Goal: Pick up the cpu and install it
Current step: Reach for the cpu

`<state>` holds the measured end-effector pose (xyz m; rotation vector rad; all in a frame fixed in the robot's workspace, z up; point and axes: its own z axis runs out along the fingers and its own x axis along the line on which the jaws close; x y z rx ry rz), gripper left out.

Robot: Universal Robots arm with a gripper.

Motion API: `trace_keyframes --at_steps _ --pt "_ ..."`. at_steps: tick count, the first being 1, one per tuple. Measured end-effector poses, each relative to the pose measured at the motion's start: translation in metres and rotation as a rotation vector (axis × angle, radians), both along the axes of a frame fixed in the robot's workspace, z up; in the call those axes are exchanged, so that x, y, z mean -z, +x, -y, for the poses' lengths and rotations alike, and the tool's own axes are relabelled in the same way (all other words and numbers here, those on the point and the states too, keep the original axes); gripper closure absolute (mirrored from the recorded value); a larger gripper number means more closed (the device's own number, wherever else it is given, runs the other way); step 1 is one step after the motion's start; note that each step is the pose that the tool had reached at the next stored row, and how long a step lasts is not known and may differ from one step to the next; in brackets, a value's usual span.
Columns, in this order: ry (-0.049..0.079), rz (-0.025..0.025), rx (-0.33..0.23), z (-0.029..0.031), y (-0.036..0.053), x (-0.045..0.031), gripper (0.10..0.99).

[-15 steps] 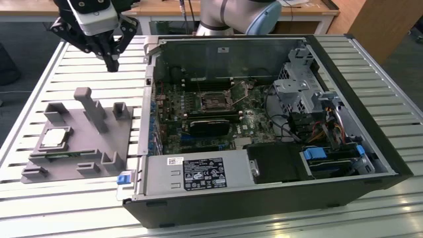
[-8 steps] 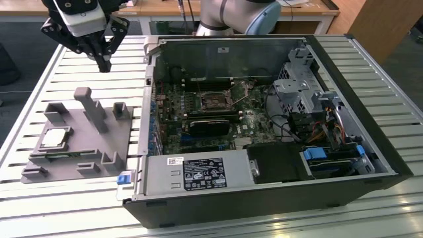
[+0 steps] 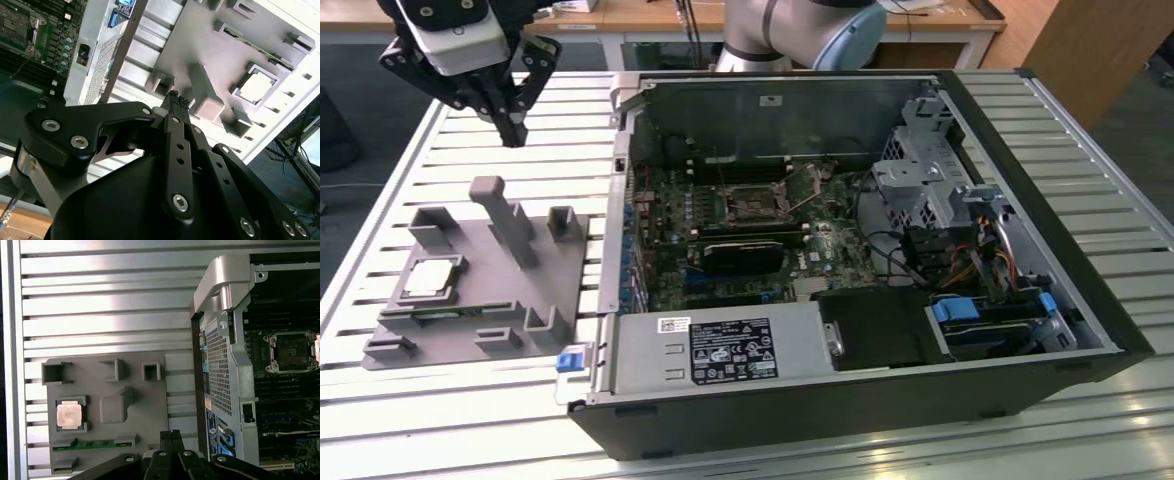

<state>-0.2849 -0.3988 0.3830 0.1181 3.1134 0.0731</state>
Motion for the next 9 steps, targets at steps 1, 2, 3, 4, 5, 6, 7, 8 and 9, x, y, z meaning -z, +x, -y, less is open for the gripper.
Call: trace_keyframes --at_steps 1,2,3,4,5,6,7,8,9 --pt "0.000 0.0000 0.000 0.0000 -0.0018 0.0002 0.980" --pt "0.000 -0.0003 0.000 -0.0001 -0.0033 0.0002 0.980" --pt "0.000 -0.0003 0.000 0.0000 -0.0048 0.0003 0.980" --pt "0.000 -0.0003 0.000 0.0000 -0.0064 0.0004 0.980" --pt "0.000 -0.0004 0.000 0.0000 -0.0086 0.0005 0.980" --pt "0.000 -0.0004 0.000 -0.0001 -0.0112 0.0006 0.980" --pt "0.000 -0.0005 0.000 -0.0001 -0.0143 0.0007 0.980" --pt "0.001 -0.0003 0.000 -0.0001 -0.0173 0.0009 0.980" --pt "0.001 -0.0004 0.000 -0.0002 -0.0201 0.0010 0.980"
